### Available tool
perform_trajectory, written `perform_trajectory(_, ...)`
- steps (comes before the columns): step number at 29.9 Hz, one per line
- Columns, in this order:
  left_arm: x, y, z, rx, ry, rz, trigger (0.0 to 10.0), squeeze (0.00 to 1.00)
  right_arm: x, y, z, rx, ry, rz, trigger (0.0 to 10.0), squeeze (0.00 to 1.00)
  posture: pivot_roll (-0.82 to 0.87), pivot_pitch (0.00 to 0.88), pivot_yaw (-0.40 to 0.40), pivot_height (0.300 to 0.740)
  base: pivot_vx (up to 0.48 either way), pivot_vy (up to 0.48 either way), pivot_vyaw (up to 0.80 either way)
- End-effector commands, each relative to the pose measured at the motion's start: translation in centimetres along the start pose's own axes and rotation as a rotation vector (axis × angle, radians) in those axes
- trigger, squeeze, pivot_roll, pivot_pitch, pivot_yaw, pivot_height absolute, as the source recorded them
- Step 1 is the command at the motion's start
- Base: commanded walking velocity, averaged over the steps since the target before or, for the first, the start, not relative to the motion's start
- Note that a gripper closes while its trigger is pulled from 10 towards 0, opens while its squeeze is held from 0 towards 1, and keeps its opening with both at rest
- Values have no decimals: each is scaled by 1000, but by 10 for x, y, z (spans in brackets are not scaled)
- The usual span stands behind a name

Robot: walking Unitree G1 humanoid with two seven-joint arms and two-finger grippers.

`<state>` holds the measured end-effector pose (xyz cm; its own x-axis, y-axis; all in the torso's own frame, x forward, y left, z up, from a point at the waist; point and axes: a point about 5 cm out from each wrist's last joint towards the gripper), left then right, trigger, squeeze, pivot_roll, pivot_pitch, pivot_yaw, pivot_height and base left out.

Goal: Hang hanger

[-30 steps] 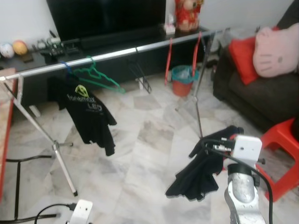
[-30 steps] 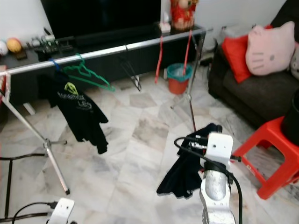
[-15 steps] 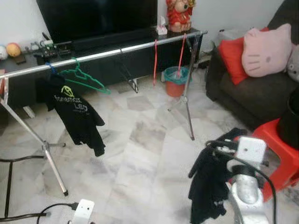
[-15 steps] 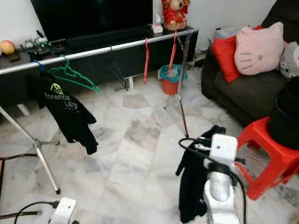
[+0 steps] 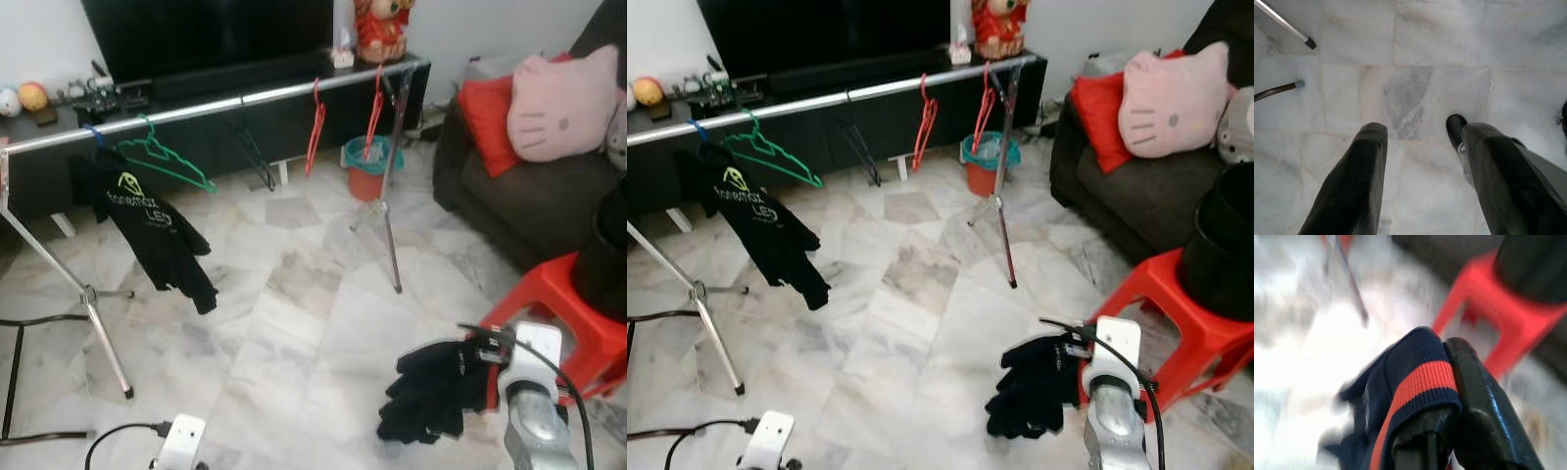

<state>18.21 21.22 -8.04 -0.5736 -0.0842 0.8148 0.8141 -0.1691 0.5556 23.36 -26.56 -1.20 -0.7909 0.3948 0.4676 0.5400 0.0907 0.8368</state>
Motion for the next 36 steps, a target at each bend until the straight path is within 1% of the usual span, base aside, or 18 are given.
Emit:
perform_trajectory(1, 1, -5, 6, 3, 20, 22, 10000, 0, 1, -16, 8, -14, 37, 88, 10000, 0, -123, 0, 20, 740, 0, 0, 0)
perform_trajectory(3, 1, -5, 6, 6, 20, 22, 10000, 0, 6, -36, 12, -6, 65, 176, 10000, 0, -120, 0, 21, 740, 0, 0, 0)
perform_trajectory(4, 1, -5, 6, 7, 20, 23, 10000, 0, 7, -41, 14, -5, 75, 197, 10000, 0, -120, 0, 22, 740, 0, 0, 0)
perform_trajectory(5, 1, -5, 5, 8, 20, 23, 10000, 0, 11, -51, 18, -23, 100, 243, 10000, 0, -121, 0, 24, 740, 0, 0, 0)
perform_trajectory(8, 1, -5, 5, 10, 18, 25, 10000, 0, 26, -80, 29, 5, 164, 378, 10000, 0, -115, 0, 21, 740, 0, 0, 0)
perform_trajectory(9, 1, -5, 5, 12, 18, 25, 10000, 0, 35, -93, 34, 30, 194, 433, 10000, 0, -97, 0, 16, 740, 0, 0, 0)
perform_trajectory(10, 1, -5, 5, 12, 18, 25, 10000, 0, 35, -93, 34, 30, 194, 433, 10000, 0, -97, 0, 16, 740, 0, 0, 0)
perform_trajectory(11, 1, -6, 4, 21, 21, 26, 10000, 0, 44, -107, 37, 81, 215, 488, 10000, 0, -87, 0, 12, 740, 0, 0, 0)
perform_trajectory(12, 1, -7, 4, 26, 23, 27, 10000, 0, 49, -113, 38, 69, 226, 516, 10000, 0, -82, 0, 10, 740, 0, 0, 0)
perform_trajectory(16, 2, -8, 5, 27, 24, 31, 10000, 0, 55, -120, 43, 37, 234, 537, 10000, 0, -92, 0, 16, 740, 0, 0, 0)
perform_trajectory(19, 2, -9, 5, 20, 19, 34, 10000, 0, 58, -124, 43, 63, 249, 547, 10000, 0, -96, 0, 18, 740, 0, 0, 0)
perform_trajectory(22, 2, -9, 5, 16, 16, 35, 10000, 0, 58, -125, 38, 75, 238, 542, 10000, 0, -103, 0, 17, 740, 0, 0, 0)
perform_trajectory(23, 2, -9, 5, 16, 16, 36, 10000, 0, 58, -125, 36, 93, 241, 539, 10000, 0, -103, 0, 17, 740, 0, 0, 0)
perform_trajectory(24, 2, -9, 5, 14, 14, 36, 10000, 0, 57, -125, 33, 153, 254, 519, 10000, 0, -103, 0, 15, 740, 0, 0, 0)
perform_trajectory(25, 2, -9, 5, 14, 14, 36, 10000, 0, 57, -125, 33, 153, 254, 519, 10000, 0, -103, 0, 15, 740, 0, 0, 0)
perform_trajectory(28, 2, -10, 5, 16, 14, 37, 10000, 0, 54, -122, 29, 220, 266, 479, 10000, 0, -97, 0, 10, 740, 0, 0, 0)
perform_trajectory(31, 2, -10, 4, 16, 14, 37, 10000, 0, 49, -115, 22, 176, 214, 437, 10000, 0, -98, 0, 9, 740, 0, 0, 0)
perform_trajectory(36, 2, -9, 4, 14, 11, 37, 10000, 0, 48, -116, 17, 147, 211, 440, 10000, 0, -96, 0, 9, 740, 0, 0, 0)
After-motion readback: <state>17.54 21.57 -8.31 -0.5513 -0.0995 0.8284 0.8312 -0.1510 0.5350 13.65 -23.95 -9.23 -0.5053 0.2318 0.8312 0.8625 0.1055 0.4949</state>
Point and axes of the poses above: a point about 5 cm out from each wrist's last joint towards the gripper, its own x axis pointing back from the gripper into the wrist, its own y axis along the axis of the wrist's last joint, z = x × y, and after that the axes turned 4 degrees about x, right-handed
